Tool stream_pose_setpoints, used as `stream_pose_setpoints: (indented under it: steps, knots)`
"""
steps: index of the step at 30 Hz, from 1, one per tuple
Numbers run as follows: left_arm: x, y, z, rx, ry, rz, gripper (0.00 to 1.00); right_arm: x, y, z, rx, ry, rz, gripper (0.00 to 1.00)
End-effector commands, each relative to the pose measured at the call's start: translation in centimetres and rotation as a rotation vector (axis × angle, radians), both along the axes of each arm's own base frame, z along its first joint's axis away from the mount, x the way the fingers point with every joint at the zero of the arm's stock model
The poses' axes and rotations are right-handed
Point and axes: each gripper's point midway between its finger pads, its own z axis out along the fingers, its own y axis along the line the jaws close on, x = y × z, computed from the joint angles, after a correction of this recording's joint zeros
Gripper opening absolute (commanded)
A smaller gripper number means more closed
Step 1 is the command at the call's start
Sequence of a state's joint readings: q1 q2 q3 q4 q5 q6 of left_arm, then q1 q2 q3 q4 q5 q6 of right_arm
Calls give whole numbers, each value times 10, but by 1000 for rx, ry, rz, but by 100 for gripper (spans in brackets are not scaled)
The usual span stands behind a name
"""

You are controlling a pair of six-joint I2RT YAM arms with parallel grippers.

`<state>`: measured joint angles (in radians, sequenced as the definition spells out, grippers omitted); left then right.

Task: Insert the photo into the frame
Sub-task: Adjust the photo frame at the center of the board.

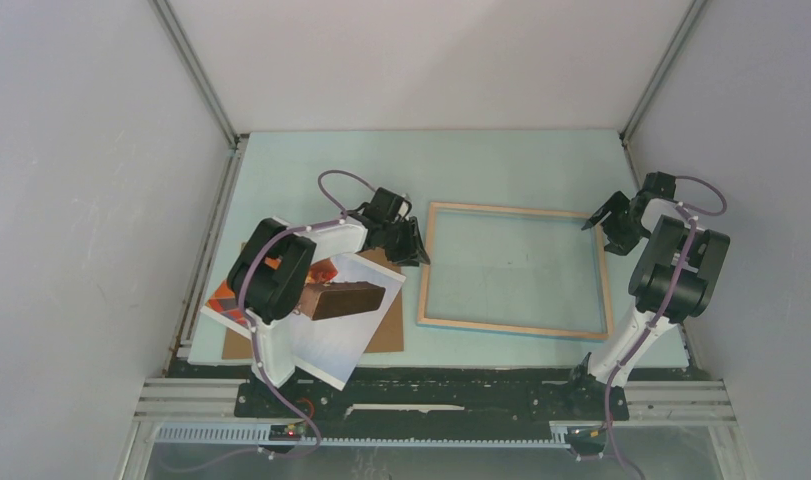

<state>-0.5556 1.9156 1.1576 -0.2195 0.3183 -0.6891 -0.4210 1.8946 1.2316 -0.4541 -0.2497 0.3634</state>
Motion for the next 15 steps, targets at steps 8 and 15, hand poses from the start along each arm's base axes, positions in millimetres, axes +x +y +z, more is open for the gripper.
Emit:
stream_pose_setpoints:
  steps: [8, 15]
  knots:
    - [-6, -11, -22, 98, 52, -20, 44, -10, 27, -9, 82, 47, 57, 79]
    - [2, -8, 7, 100, -36, -34, 49, -10, 27, -6, 83, 36, 55, 80]
